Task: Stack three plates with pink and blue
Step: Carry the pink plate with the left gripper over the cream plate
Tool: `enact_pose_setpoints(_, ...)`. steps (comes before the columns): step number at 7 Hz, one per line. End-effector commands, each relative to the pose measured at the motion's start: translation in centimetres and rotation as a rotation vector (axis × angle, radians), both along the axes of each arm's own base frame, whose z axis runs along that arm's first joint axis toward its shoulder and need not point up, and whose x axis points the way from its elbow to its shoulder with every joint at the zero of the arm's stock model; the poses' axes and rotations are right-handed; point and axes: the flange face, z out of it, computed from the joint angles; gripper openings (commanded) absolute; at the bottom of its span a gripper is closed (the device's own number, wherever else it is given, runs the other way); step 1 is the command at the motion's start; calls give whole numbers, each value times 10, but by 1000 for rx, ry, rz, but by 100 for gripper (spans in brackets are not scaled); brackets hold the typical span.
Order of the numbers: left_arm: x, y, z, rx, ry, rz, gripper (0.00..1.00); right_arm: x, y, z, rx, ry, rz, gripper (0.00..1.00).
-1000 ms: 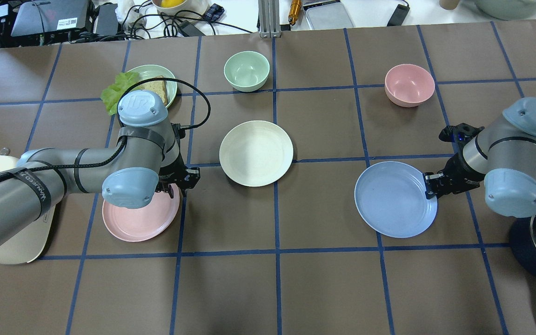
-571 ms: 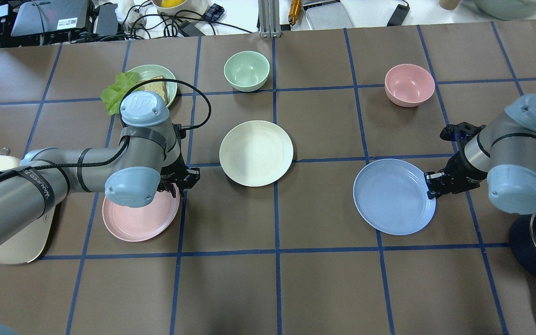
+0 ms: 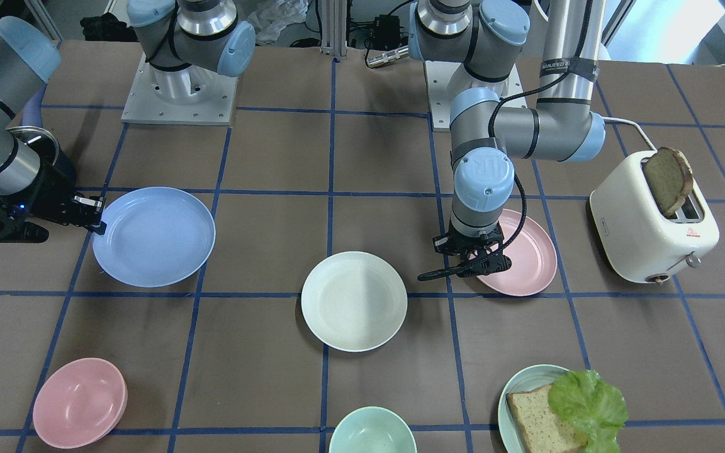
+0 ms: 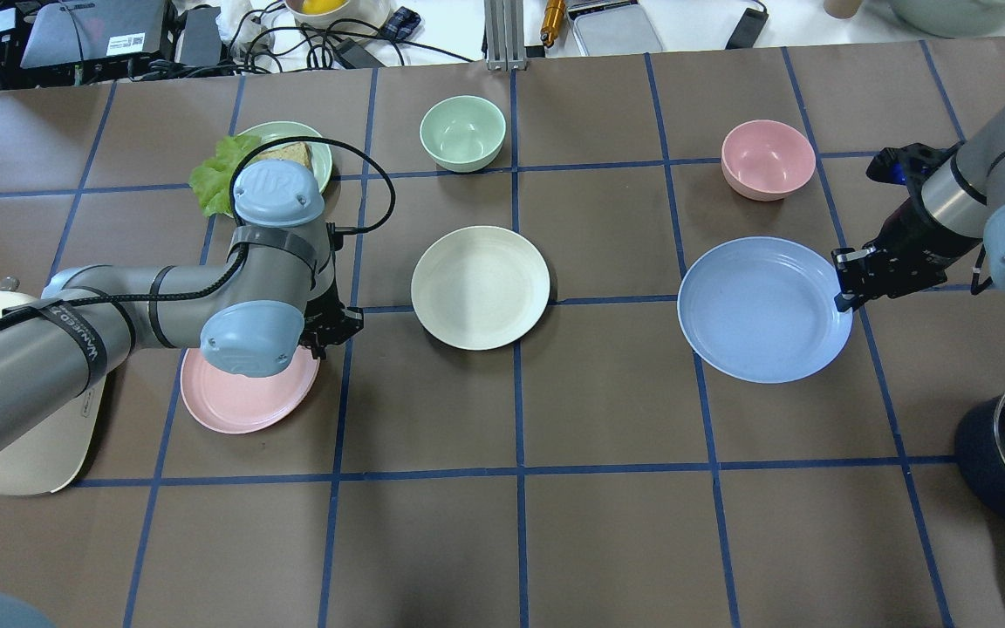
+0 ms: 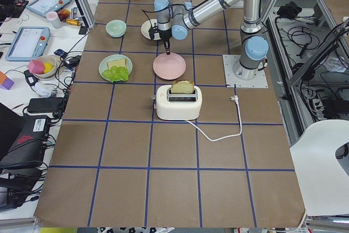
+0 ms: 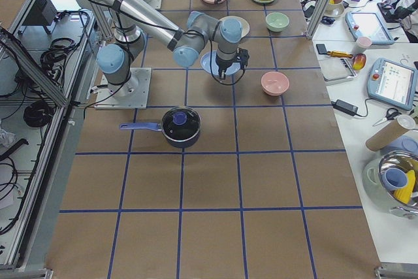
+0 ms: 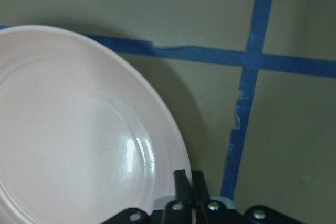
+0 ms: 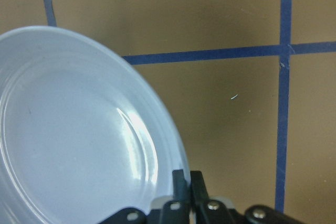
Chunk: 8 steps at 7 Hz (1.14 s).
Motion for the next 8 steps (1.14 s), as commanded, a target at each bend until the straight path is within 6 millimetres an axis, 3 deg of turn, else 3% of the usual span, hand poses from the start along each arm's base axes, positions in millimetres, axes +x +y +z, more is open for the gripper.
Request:
enact_pose_setpoints(1, -24, -24, 42, 22, -30, 17, 0, 5, -4, 10, 14, 10, -12, 0)
enact_pose_setpoints(2, -42, -40, 67, 29, -37, 3, 0, 9, -3, 10, 39, 9, -35, 0)
enact_pose_setpoints(5, -111, -73, 98, -21, -37, -33, 0, 21, -11, 24, 27, 53, -11, 0)
enact_pose_setpoints(8, -193, -103, 103, -61, -34, -61, 0, 28, -16, 34, 29, 104, -9, 0)
